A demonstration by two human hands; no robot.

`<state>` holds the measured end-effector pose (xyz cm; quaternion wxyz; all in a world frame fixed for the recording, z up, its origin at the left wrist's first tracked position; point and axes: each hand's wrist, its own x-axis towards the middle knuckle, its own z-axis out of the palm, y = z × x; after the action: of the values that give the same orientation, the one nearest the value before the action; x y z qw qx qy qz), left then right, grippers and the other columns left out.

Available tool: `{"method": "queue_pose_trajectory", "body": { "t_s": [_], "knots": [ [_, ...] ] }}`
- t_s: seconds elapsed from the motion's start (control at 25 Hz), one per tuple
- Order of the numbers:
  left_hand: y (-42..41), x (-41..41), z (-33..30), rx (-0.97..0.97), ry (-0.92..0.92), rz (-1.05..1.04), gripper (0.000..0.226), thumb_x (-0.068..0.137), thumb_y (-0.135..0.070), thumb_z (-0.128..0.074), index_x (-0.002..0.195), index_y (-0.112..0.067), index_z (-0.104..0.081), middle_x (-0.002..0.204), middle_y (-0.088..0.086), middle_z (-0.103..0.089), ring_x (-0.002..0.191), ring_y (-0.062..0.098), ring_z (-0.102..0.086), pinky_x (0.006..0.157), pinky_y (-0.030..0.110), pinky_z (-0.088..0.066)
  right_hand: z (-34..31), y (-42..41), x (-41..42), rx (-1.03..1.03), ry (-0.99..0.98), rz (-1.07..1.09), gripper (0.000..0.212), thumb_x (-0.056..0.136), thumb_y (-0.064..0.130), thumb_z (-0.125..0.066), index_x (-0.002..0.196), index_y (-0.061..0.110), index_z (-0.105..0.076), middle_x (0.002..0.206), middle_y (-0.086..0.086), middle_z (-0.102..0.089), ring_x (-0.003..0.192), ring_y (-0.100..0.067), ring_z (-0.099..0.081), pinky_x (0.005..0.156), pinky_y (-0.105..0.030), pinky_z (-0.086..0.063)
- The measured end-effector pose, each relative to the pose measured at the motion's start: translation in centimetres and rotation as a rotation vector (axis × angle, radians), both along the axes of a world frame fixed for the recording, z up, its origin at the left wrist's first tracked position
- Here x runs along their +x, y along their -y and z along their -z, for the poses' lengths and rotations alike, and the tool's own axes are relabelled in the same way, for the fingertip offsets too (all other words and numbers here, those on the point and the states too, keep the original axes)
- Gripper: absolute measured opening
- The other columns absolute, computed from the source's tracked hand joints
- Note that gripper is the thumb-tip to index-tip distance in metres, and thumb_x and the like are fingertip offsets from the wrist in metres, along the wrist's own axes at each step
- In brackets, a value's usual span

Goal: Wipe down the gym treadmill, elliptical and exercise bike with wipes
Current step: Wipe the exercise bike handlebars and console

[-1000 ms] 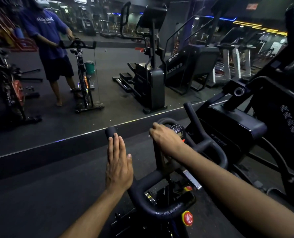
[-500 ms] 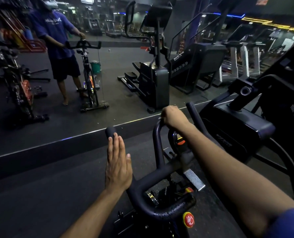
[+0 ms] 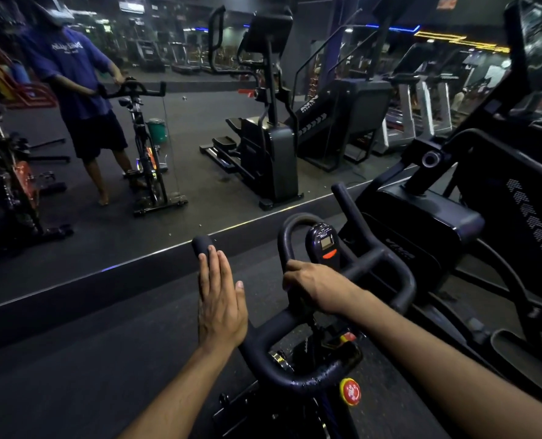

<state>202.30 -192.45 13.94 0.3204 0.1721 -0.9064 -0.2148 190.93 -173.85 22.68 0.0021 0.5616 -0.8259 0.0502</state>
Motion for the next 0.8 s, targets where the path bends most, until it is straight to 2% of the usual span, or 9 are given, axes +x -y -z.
{"method": "queue_pose_trajectory", "body": {
  "t_s": [0.04, 0.12, 0.2, 0.24, 0.36, 0.48, 0.6, 0.68, 0.8],
  "knots": [
    [0.0, 0.1, 0.0, -0.014, 0.014, 0.002, 0.069, 0.103, -0.033, -0.029, 0.162, -0.004, -0.007, 0.171, 0.006, 0.009, 0.157, 0.024, 0.012, 0.127, 0.039, 0.001, 0.6, -0.8, 0.6, -0.028, 0.075, 0.039, 0.017, 0.085, 0.016, -0.066, 0.102, 0.022, -0.068, 0.105, 0.004, -0.055, 0.092, -0.020, -0.064, 0.076, -0.034, -0.052],
    [0.0, 0.6, 0.4, -0.052, 0.035, 0.027, 0.073, 0.102, -0.036, -0.031, 0.161, -0.003, -0.005, 0.170, 0.010, 0.010, 0.157, 0.027, 0.013, 0.127, 0.043, -0.001, 2.2, -3.2, 1.4, -0.235, 0.149, 0.217, 0.017, 0.084, 0.017, -0.067, 0.100, 0.024, -0.069, 0.100, 0.006, -0.058, 0.093, -0.015, -0.062, 0.079, -0.027, -0.048],
    [0.0, 1.6, 1.4, -0.087, 0.035, 0.086, 0.074, 0.101, -0.036, -0.032, 0.161, -0.001, -0.005, 0.170, 0.013, 0.010, 0.157, 0.028, 0.011, 0.127, 0.043, -0.004, 3.6, -5.5, 2.1, -0.497, 0.089, 0.488, 0.013, 0.089, 0.020, -0.069, 0.102, 0.023, -0.071, 0.094, 0.007, -0.059, 0.088, -0.014, -0.062, 0.077, -0.025, -0.046],
    [0.0, 2.1, 1.9, -0.090, 0.035, 0.114, 0.074, 0.101, -0.034, -0.032, 0.160, 0.000, -0.004, 0.170, 0.013, 0.011, 0.157, 0.028, 0.011, 0.127, 0.042, -0.005, 4.0, -5.9, 2.3, -0.563, 0.065, 0.592, 0.013, 0.090, 0.019, -0.070, 0.103, 0.022, -0.073, 0.093, 0.006, -0.060, 0.086, -0.014, -0.062, 0.077, -0.025, -0.046],
    [0.4, 2.7, 2.3, -0.083, 0.034, 0.158, 0.073, 0.102, -0.033, -0.030, 0.160, 0.002, -0.003, 0.169, 0.014, 0.013, 0.157, 0.029, 0.011, 0.126, 0.039, -0.003, 4.9, -4.0, 2.0, -0.479, 0.037, 0.668, 0.008, 0.094, 0.017, -0.064, 0.096, 0.013, -0.071, 0.093, -0.002, -0.057, 0.085, -0.021, -0.060, 0.075, -0.033, -0.045],
    [1.0, 2.8, 2.3, -0.108, 0.038, 0.201, 0.072, 0.103, -0.034, -0.030, 0.159, 0.004, -0.007, 0.169, 0.017, 0.009, 0.157, 0.031, 0.007, 0.125, 0.044, -0.011, 5.4, -1.5, 2.6, -0.370, 0.030, 0.768, 0.017, 0.097, 0.018, -0.055, 0.087, 0.006, -0.063, 0.095, -0.010, -0.051, 0.087, -0.035, -0.058, 0.074, -0.042, -0.044],
    [1.2, 2.9, 2.3, -0.116, 0.048, 0.210, 0.071, 0.103, -0.035, -0.028, 0.160, 0.003, -0.007, 0.169, 0.017, 0.007, 0.157, 0.031, 0.005, 0.124, 0.050, -0.019, 6.0, -1.3, 5.3, -0.365, 0.077, 0.675, 0.013, 0.097, 0.015, -0.056, 0.097, 0.007, -0.067, 0.097, -0.008, -0.052, 0.089, -0.031, -0.059, 0.079, -0.043, -0.048],
    [1.3, 2.9, 2.3, -0.114, 0.052, 0.225, 0.071, 0.103, -0.035, -0.028, 0.159, 0.003, -0.008, 0.169, 0.017, 0.007, 0.157, 0.032, 0.005, 0.124, 0.052, -0.021, 5.8, -2.5, 5.6, -0.344, 0.080, 0.609, 0.017, 0.095, 0.013, -0.059, 0.109, 0.012, -0.068, 0.101, -0.004, -0.051, 0.090, -0.026, -0.060, 0.081, -0.039, -0.050],
    [1.3, 2.8, 2.3, -0.127, 0.055, 0.237, 0.070, 0.103, -0.034, -0.028, 0.159, 0.004, -0.009, 0.169, 0.018, 0.007, 0.157, 0.032, 0.006, 0.124, 0.053, -0.021, 5.2, -3.8, 3.6, -0.361, -0.015, 0.720, 0.019, 0.090, 0.010, -0.063, 0.108, 0.014, -0.069, 0.102, -0.003, -0.052, 0.089, -0.027, -0.063, 0.078, -0.039, -0.052]
  ]
}}
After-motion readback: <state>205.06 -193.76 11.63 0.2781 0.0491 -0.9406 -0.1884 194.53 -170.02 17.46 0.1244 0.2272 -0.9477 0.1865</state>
